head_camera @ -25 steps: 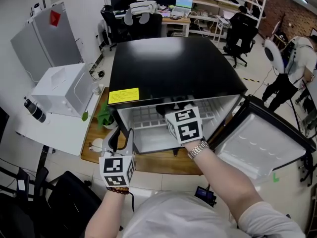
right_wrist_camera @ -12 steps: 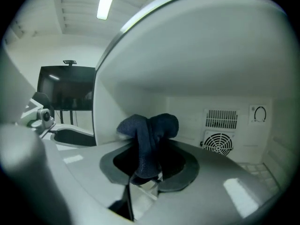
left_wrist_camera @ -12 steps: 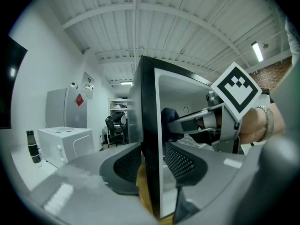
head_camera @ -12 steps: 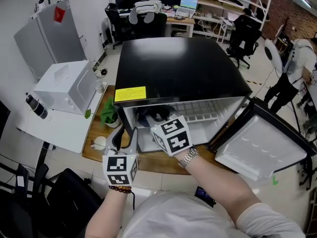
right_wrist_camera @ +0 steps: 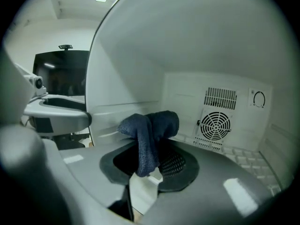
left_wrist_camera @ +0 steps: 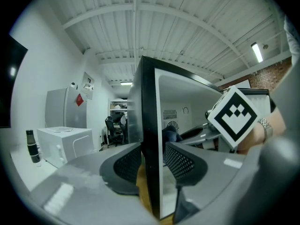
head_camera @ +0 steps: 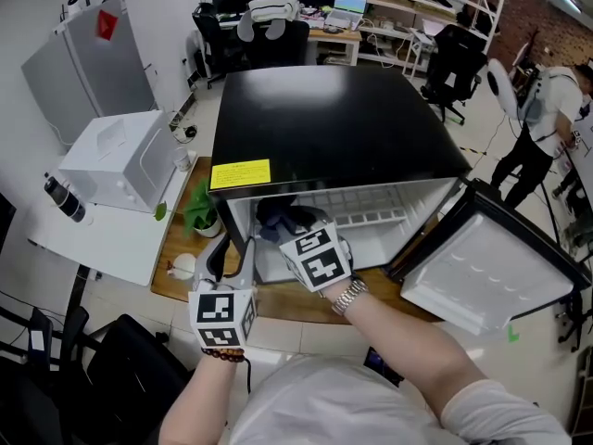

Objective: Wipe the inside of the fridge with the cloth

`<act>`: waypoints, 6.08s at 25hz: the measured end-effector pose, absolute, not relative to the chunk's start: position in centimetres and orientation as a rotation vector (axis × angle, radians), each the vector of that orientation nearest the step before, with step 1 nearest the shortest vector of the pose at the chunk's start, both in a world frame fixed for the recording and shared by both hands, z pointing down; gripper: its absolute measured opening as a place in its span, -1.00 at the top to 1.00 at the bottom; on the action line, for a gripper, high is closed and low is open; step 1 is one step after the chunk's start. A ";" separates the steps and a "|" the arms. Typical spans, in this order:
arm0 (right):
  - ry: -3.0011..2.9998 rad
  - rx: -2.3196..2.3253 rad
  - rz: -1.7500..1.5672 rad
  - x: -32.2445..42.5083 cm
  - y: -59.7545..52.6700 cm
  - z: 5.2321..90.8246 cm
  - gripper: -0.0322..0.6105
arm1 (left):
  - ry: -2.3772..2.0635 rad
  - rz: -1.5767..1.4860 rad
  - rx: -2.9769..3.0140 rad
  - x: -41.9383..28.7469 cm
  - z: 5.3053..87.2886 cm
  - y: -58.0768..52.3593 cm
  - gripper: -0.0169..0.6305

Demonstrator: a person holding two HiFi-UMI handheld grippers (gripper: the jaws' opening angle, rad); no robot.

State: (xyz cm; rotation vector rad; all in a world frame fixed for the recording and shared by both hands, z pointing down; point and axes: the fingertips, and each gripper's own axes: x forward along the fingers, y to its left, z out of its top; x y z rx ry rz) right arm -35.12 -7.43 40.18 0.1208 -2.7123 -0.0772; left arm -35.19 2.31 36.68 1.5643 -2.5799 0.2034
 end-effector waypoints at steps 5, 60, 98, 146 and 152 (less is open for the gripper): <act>-2.695 0.179 -0.097 -34.1 -8.8 40.4 0.58 | -2.581 0.194 1.563 -35.2 36.5 2.3 0.48; -2.553 0.743 -0.035 -20.1 -24.1 40.6 0.58 | -2.610 0.155 1.492 -35.5 36.5 2.3 0.48; -2.872 0.391 -0.149 -18.1 -16.5 33.2 0.58 | -2.357 0.162 1.928 -24.5 36.4 -4.4 0.47; -2.816 -0.455 -0.206 -9.9 -10.0 31.8 0.53 | -0.890 -0.235 2.700 -10.6 32.2 -10.3 0.76; -2.822 -0.335 -0.220 -10.4 -11.3 32.5 0.49 | -1.075 -0.213 2.684 -11.4 32.8 -11.9 0.78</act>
